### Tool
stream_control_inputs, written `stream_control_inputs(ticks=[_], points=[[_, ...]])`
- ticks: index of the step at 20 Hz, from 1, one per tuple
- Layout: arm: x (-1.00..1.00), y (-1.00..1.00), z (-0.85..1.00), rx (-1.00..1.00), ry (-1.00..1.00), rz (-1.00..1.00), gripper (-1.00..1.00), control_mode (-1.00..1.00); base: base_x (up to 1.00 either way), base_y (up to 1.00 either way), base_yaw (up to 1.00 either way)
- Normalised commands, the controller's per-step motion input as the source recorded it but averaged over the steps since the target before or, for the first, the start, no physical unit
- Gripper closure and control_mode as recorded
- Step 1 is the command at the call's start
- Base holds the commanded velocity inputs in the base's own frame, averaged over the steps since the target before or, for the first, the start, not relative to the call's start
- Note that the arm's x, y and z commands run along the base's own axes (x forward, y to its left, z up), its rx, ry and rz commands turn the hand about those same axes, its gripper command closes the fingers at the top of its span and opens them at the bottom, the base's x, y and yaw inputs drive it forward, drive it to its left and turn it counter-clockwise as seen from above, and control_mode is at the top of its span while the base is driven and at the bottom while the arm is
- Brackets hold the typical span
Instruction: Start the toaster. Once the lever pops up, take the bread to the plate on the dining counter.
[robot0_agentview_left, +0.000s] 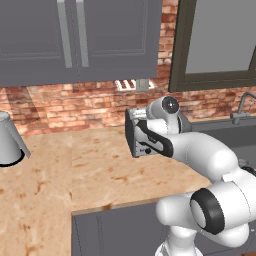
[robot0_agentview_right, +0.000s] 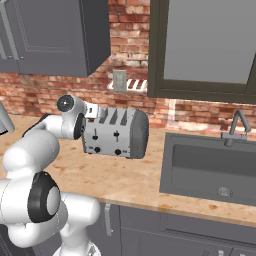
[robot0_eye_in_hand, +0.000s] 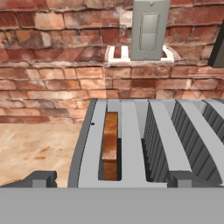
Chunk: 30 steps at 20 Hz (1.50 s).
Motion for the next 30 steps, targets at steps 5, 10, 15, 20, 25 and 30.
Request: stream_control_inputs(ticks=[5,10,15,20,25,30], points=[[0.0,0.0,0.0,0.0,0.0,0.0,-1.0,-1.0,0.0,0.0,0.0],[0.0,0.0,0.0,0.0,0.0,0.0,-1.0,-1.0,0.0,0.0,0.0],[0.0,0.0,0.0,0.0,0.0,0.0,-1.0,-1.0,0.0,0.0,0.0],[0.0,0.0,0.0,0.0,0.0,0.0,-1.0,-1.0,0.0,0.0,0.0],[0.0,0.0,0.0,0.0,0.0,0.0,-1.0,-1.0,0.0,0.0,0.0],[0.0,0.0,0.0,0.0,0.0,0.0,-1.0,-1.0,0.0,0.0,0.0]])
